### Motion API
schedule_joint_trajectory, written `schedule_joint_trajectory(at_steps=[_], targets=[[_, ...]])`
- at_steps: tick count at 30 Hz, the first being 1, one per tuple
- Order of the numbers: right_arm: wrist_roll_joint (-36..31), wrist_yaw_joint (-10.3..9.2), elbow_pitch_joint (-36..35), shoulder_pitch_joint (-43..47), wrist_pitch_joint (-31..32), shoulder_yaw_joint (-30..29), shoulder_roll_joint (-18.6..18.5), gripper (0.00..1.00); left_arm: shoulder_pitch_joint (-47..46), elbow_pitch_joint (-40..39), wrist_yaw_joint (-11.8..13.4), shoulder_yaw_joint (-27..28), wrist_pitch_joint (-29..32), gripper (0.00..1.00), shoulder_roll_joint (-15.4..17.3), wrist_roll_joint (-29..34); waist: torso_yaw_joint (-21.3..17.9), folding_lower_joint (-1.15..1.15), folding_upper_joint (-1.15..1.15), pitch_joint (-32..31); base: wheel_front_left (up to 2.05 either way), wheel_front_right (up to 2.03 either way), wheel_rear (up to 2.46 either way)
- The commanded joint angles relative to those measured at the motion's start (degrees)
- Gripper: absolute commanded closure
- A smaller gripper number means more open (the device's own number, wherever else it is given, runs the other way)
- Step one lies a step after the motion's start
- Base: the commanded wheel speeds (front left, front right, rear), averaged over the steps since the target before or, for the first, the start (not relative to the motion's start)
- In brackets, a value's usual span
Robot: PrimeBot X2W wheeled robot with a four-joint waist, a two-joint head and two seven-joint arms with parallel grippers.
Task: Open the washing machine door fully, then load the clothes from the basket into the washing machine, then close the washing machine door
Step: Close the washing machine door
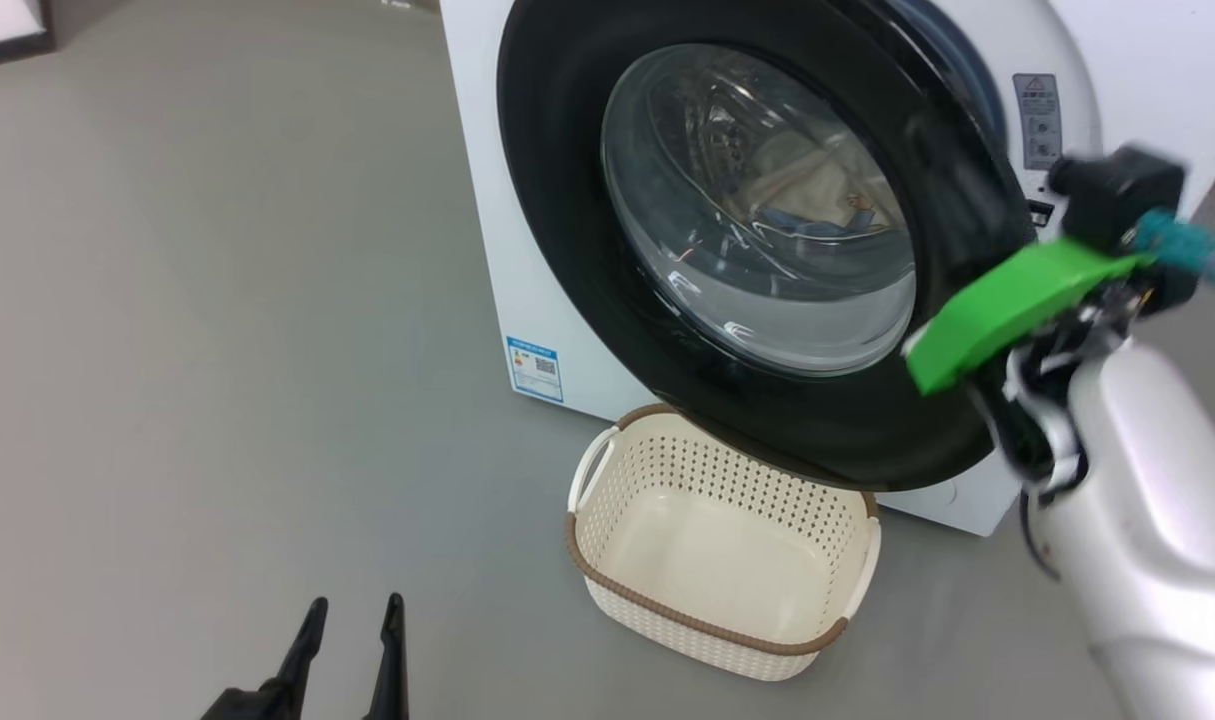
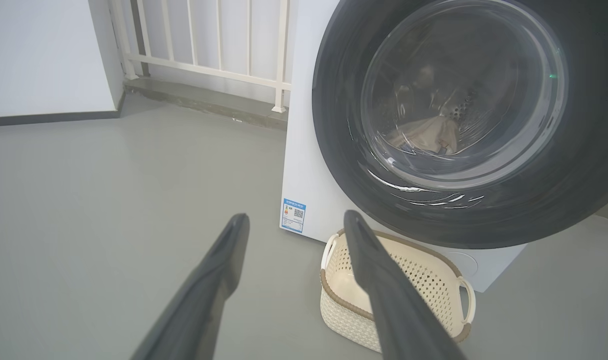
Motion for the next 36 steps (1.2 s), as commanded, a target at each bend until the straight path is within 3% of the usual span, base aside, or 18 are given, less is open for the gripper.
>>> schedule_joint_trajectory(at_steps=[1, 7, 36], targets=[[0.8, 0.25, -1.0, 1.1, 0.4, 1.0, 0.5, 1.00, -2.8, -0.7, -0.2, 1.8, -0.4, 0.00, 0.3, -0.4, 0.5, 0.00, 0.00, 0.5, 0.00, 0.00, 0.00], [1.8, 0.25, 1.7, 3.5, 0.8, 2.8, 0.5, 1.00, -3.0, -0.2, -0.3, 1.8, -0.6, 0.00, -0.3, -0.6, 0.7, 0.00, 0.00, 0.9, 0.00, 0.00, 0.00], [3.4, 0.25, 22.1, -8.3, -2.6, -0.8, -3.3, 1.00, -4.7, 1.4, -1.8, 0.9, -0.8, 0.00, -2.2, 0.2, 1.9, 0.00, 0.00, 2.3, 0.00, 0.00, 0.00]])
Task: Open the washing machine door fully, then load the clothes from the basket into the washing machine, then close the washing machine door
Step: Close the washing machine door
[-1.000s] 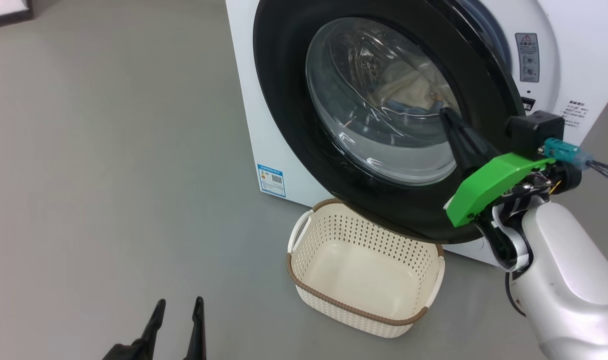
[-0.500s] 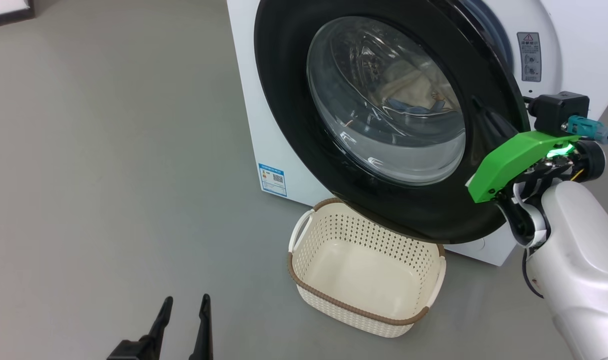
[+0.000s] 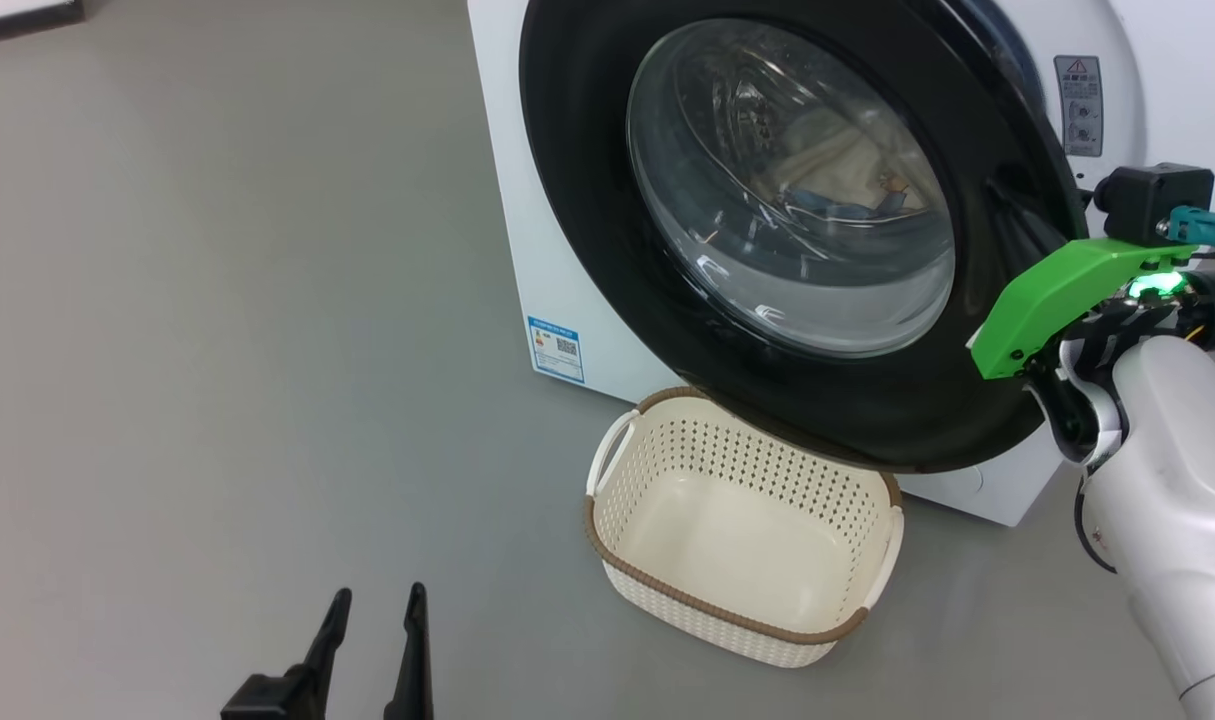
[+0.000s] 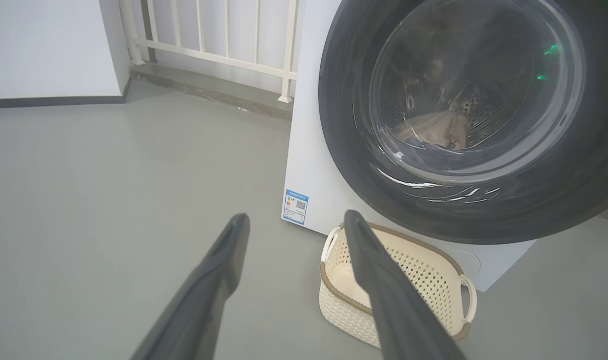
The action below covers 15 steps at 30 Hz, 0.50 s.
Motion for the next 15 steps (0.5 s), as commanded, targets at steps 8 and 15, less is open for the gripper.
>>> schedule_joint_trajectory(at_steps=[8, 15], targets=[[-0.2, 0.23, 2.8, -5.4, -0.5, -0.5, -3.6, 1.00, -4.5, -1.3, -1.4, 0.7, -0.8, 0.00, -1.2, 1.6, 0.8, 0.00, 0.00, 3.2, 0.00, 0.00, 0.00], [-1.2, 0.23, 6.4, -9.7, -0.7, 0.1, -5.6, 1.00, -6.3, -0.9, -2.9, 0.2, -0.8, 0.00, -3.1, 2.8, 1.5, 0.00, 0.00, 6.4, 0.00, 0.00, 0.00]])
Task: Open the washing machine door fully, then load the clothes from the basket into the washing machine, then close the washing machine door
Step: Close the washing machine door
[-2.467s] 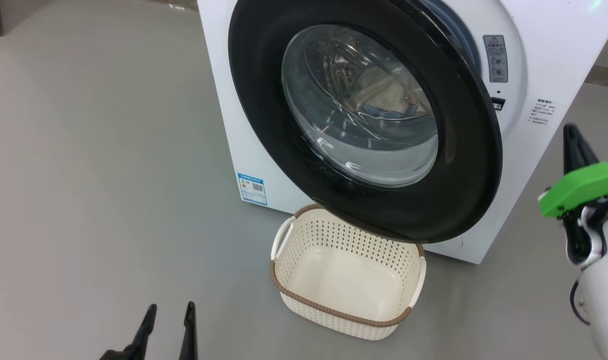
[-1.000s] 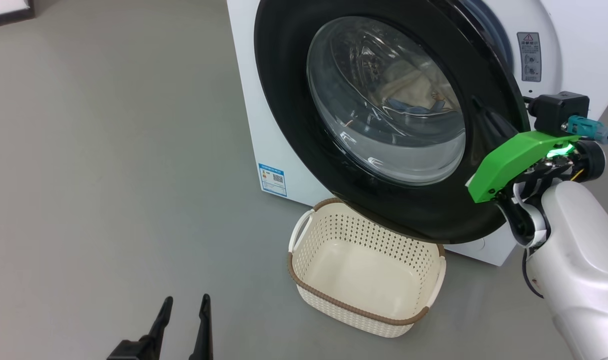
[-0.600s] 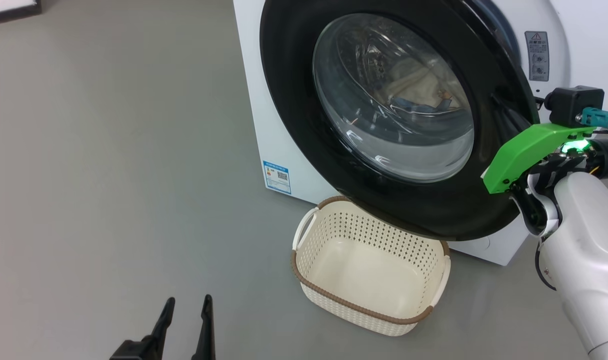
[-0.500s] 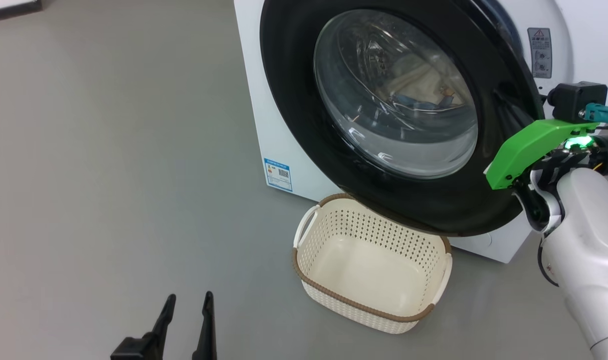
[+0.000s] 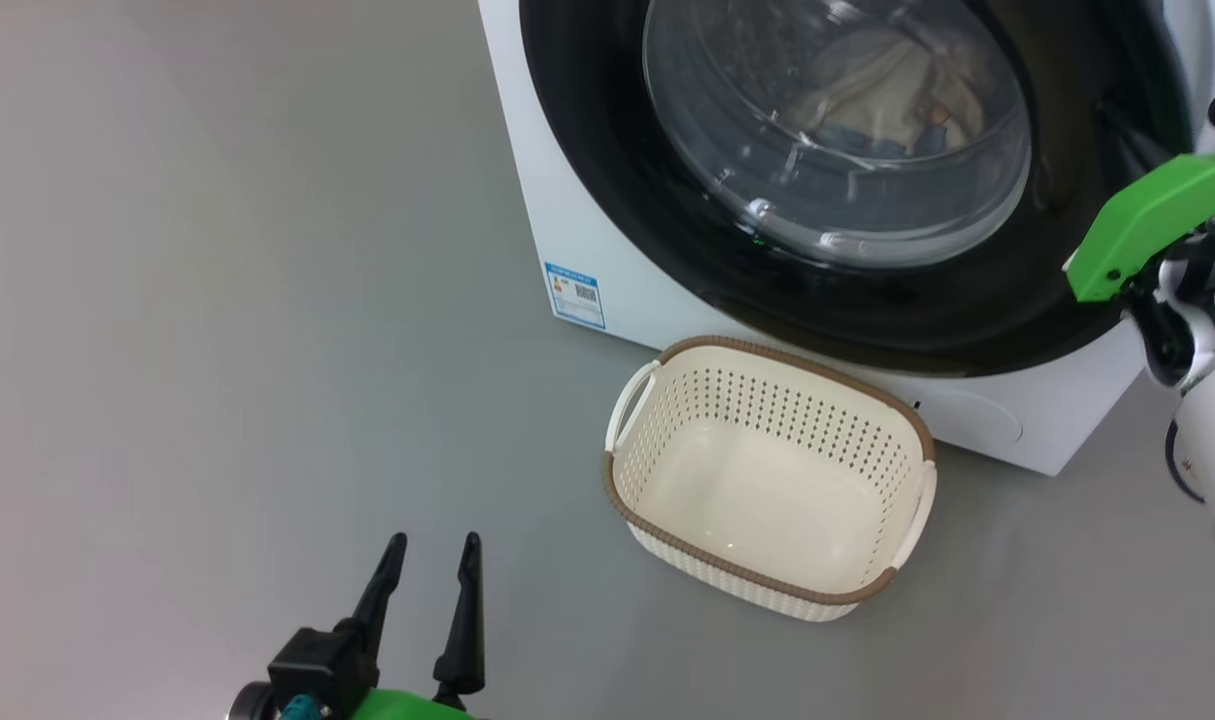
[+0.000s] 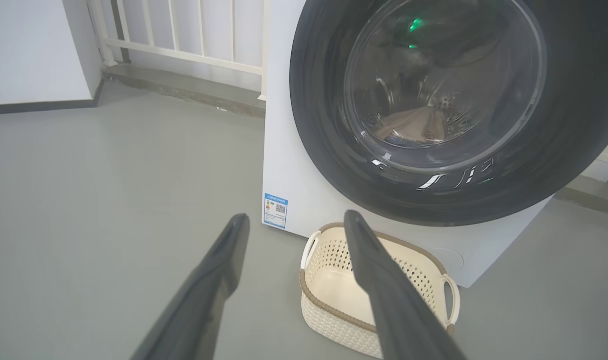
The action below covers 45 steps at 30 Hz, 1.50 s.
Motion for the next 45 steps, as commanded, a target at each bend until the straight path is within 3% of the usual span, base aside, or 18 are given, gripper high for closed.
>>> schedule_joint_trajectory(at_steps=[1, 13, 25, 37, 45], targets=[[-0.7, -0.03, -1.0, -2.3, -0.6, 0.6, -0.5, 1.00, -2.2, -0.9, -0.3, 1.6, -0.6, 0.00, 0.2, 0.9, 0.5, -0.01, 0.00, 1.4, 0.00, 0.00, 0.00], [-1.5, -0.03, 5.2, -10.3, -3.2, 3.0, -2.0, 1.00, -2.9, -0.2, -1.9, 3.3, -0.6, 0.00, -1.8, 2.4, 1.2, -0.01, 0.00, 4.6, 0.00, 0.00, 0.00], [-1.9, -0.03, 11.2, -12.5, -7.7, 7.4, -1.8, 1.00, -2.9, 0.9, -2.7, 4.1, -0.6, 0.00, -2.5, 2.9, 1.1, -0.01, 0.00, 4.3, 0.00, 0.00, 0.00], [4.8, -0.03, 7.8, -6.8, -9.3, 15.1, -0.3, 1.00, -3.4, 3.2, -3.8, 4.1, -0.6, 0.00, -2.7, 3.7, 0.2, -0.01, 0.00, 1.0, 0.00, 0.00, 0.00], [8.8, -0.03, 2.1, -0.2, -11.2, 17.7, 0.4, 1.00, -4.3, 3.9, -3.7, 5.3, -0.6, 0.00, -2.4, 4.5, -4.1, -0.01, 0.00, -1.3, 0.00, 0.00, 0.00]])
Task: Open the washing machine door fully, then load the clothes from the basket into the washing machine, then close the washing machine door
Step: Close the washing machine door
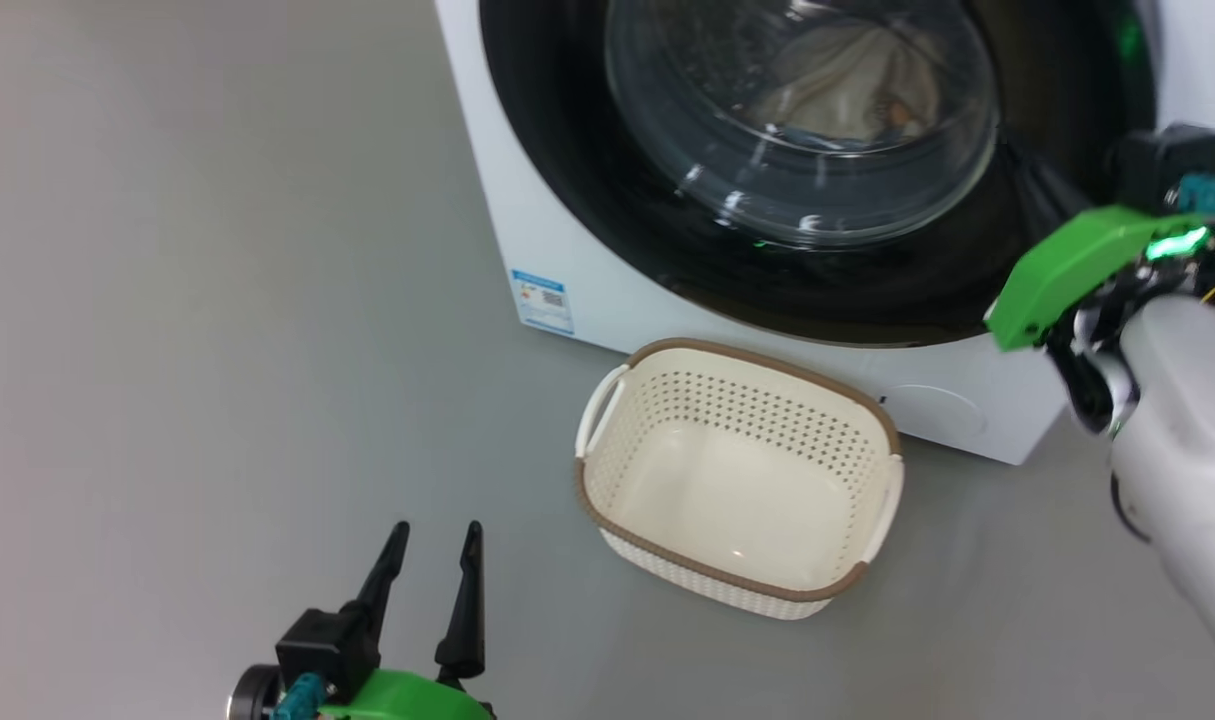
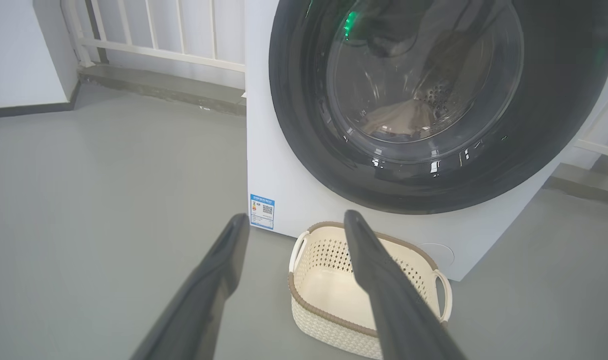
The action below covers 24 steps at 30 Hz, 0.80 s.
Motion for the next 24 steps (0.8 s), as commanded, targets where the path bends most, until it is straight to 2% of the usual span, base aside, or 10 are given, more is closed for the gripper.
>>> schedule_joint_trajectory(at_steps=[1, 10, 11, 14, 15, 16, 17, 24], targets=[[0.8, -0.01, -2.2, 1.9, -1.0, 0.7, 0.3, 1.00, -2.2, -0.9, -0.1, 2.2, -0.6, 0.00, 0.6, 0.8, -2.3, 0.01, 0.00, -1.5, 0.00, 0.00, 0.00], [0.4, -0.01, -9.7, 14.8, -3.5, -2.9, 0.0, 1.00, -3.9, 0.4, -0.4, 2.5, -0.6, 0.00, 1.9, 1.8, -7.9, 0.01, 0.00, -5.1, 0.00, 0.00, 0.00], [0.2, -0.01, -10.6, 16.5, -3.6, -3.7, 0.3, 0.83, -4.0, 0.5, -0.4, 2.7, -0.6, 0.00, 2.1, 1.7, -8.5, 0.01, 0.00, -5.4, 0.00, 0.00, 0.00], [-1.1, -0.01, -13.4, 21.0, -3.9, -6.0, 1.3, 0.60, -4.1, 0.8, -0.3, 3.2, -0.6, 0.00, 3.0, 1.7, -10.6, 0.01, 0.00, -6.1, 0.00, 0.00, 0.00], [-1.5, -0.01, -14.2, 22.4, -3.9, -6.7, 1.8, 0.45, -4.1, 1.0, -0.2, 3.3, -0.6, 0.00, 3.3, 1.6, -11.3, 0.01, 0.00, -6.4, 0.00, 0.00, 0.00], [-2.2, -0.01, -15.0, 23.7, -3.9, -7.3, 2.2, 0.05, -3.9, 1.2, -0.2, 3.4, -0.5, 0.00, 3.5, 1.5, -12.1, 0.01, 0.00, -6.8, 0.00, 0.00, 0.00], [-2.9, -0.01, -16.0, 25.0, -3.9, -7.9, 2.7, 0.00, -3.8, 1.4, -0.2, 3.6, -0.5, 0.00, 3.8, 1.4, -12.8, 0.01, 0.00, -7.2, 0.00, 0.00, 0.00], [-7.6, -0.01, -23.0, 32.2, -2.6, -13.5, 5.1, 0.00, -2.5, 1.3, 0.5, 4.6, -0.4, 0.00, 4.9, 0.5, -17.5, 0.01, 0.00, -8.2, 0.00, 0.00, 0.00]])
